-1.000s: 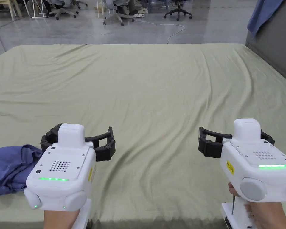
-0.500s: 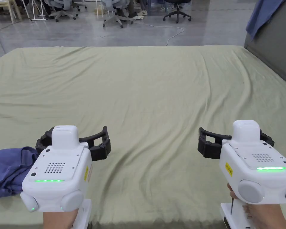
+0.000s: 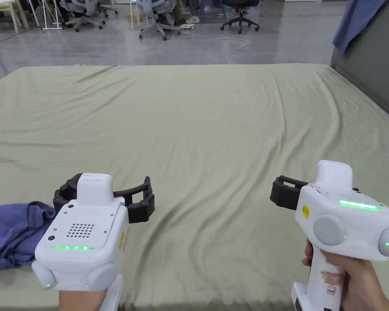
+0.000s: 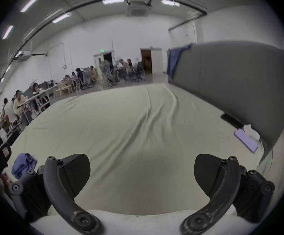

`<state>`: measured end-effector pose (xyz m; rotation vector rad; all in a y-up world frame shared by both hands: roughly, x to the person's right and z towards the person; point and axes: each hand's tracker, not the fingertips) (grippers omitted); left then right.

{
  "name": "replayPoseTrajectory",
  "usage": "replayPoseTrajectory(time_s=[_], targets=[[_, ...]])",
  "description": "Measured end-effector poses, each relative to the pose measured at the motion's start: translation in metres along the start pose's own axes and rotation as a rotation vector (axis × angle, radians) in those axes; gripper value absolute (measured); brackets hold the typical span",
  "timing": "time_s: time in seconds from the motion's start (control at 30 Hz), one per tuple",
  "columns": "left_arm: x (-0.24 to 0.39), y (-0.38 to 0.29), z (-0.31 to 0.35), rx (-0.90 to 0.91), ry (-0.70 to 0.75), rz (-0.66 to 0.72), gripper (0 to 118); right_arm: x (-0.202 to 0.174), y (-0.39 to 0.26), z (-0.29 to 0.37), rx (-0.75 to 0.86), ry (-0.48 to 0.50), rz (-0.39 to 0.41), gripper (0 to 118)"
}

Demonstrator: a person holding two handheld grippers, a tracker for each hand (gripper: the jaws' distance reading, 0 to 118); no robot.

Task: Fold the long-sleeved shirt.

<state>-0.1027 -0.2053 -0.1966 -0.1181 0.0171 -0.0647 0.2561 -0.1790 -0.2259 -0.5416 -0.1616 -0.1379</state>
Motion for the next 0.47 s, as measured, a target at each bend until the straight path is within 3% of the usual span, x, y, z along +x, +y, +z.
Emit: replayPoseTrajectory(time_s=[0.17, 0.33, 0.47], targets=[[-0.0004, -0.0008, -0.0002, -0.007, 0.009, -0.003, 118, -0.0059, 0.0037, -0.0038, -0.026, -0.076, 0.014, 118], [-0.0008, -0.0008, -0.0009, -0.018, 0.014, 0.003, 118, -0.008, 0.0026, -0.0039, -0.009, -0.019, 0.045, 118], [0.0002, 0.0001, 0.0007, -0.013, 0.016, -0.006, 118, -0.0057, 0.0022, 0.0011, 0.01, -0.038, 0.053, 118]])
